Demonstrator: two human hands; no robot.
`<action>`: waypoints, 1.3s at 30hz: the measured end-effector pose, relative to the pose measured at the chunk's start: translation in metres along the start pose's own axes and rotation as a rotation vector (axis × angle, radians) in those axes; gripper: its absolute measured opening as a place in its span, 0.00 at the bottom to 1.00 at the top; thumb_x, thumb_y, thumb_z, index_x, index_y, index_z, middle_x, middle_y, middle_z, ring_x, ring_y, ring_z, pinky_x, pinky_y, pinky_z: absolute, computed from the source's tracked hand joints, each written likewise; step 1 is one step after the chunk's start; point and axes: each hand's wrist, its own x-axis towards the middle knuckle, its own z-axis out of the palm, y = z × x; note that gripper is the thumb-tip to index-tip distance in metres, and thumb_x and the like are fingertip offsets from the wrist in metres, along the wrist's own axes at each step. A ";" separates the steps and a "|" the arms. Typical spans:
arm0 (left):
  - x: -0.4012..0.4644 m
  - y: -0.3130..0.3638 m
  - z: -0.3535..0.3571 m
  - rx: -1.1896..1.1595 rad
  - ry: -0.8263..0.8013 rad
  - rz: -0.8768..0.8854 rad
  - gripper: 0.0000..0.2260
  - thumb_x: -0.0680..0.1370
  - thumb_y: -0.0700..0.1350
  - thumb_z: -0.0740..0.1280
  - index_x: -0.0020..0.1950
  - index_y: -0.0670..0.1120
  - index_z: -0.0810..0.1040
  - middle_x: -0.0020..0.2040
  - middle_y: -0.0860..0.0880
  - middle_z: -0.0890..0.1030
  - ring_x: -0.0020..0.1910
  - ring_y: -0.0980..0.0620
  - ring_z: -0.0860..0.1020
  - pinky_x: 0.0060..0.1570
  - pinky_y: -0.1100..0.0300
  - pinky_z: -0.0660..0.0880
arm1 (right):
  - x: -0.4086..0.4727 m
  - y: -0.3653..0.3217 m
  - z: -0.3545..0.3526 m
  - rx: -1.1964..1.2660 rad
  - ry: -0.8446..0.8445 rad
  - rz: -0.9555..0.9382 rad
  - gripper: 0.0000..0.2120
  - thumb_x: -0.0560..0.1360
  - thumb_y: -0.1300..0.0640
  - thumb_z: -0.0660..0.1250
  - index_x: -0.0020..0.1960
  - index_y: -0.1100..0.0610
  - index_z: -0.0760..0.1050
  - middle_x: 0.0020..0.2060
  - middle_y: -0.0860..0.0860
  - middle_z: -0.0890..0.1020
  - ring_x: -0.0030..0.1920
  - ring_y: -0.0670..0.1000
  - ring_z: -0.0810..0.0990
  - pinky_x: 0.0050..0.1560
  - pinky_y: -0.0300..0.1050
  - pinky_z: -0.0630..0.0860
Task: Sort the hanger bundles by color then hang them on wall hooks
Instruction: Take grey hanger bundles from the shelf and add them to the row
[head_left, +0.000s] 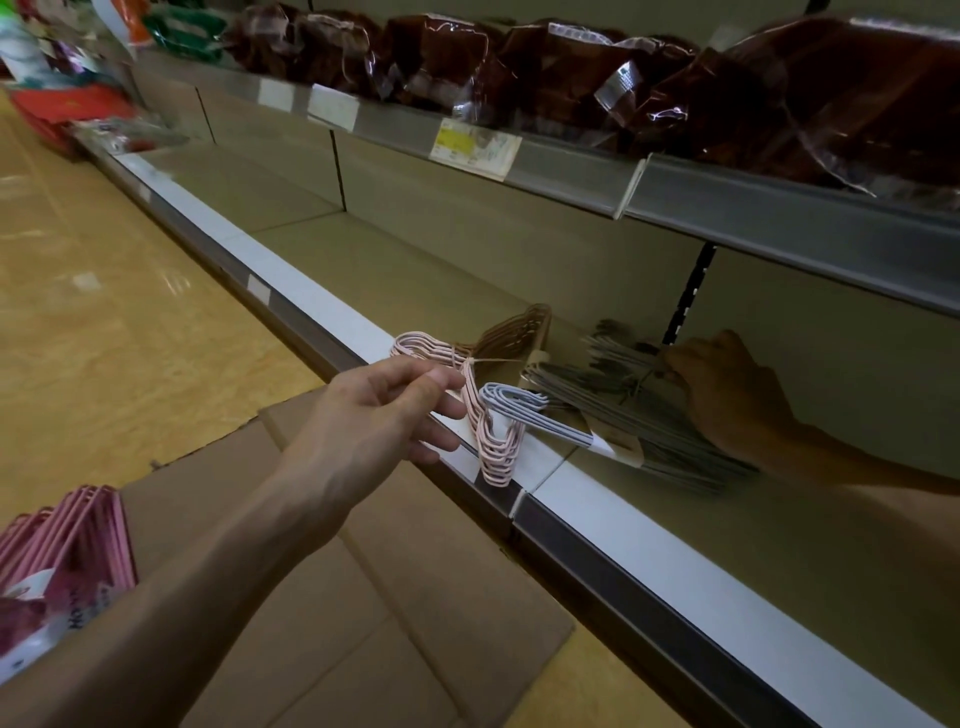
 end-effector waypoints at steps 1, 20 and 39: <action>-0.001 0.000 -0.001 -0.001 -0.003 -0.001 0.09 0.81 0.49 0.63 0.52 0.50 0.83 0.44 0.49 0.85 0.42 0.49 0.84 0.44 0.53 0.83 | 0.000 -0.004 -0.002 0.002 0.029 -0.008 0.16 0.78 0.69 0.65 0.63 0.57 0.78 0.55 0.56 0.80 0.55 0.62 0.71 0.33 0.42 0.60; -0.026 0.013 -0.069 -0.174 0.086 -0.339 0.16 0.80 0.57 0.63 0.52 0.45 0.80 0.48 0.46 0.83 0.44 0.44 0.85 0.42 0.52 0.83 | -0.003 -0.202 -0.062 -0.010 0.360 -0.757 0.14 0.71 0.62 0.66 0.55 0.57 0.80 0.43 0.56 0.78 0.42 0.57 0.72 0.30 0.44 0.60; -0.089 -0.008 -0.155 0.184 0.210 -0.256 0.11 0.80 0.48 0.67 0.56 0.41 0.79 0.50 0.45 0.83 0.31 0.47 0.84 0.23 0.63 0.75 | -0.018 -0.305 -0.049 0.558 -0.052 -0.898 0.23 0.75 0.40 0.68 0.66 0.45 0.69 0.61 0.45 0.70 0.53 0.43 0.71 0.50 0.44 0.77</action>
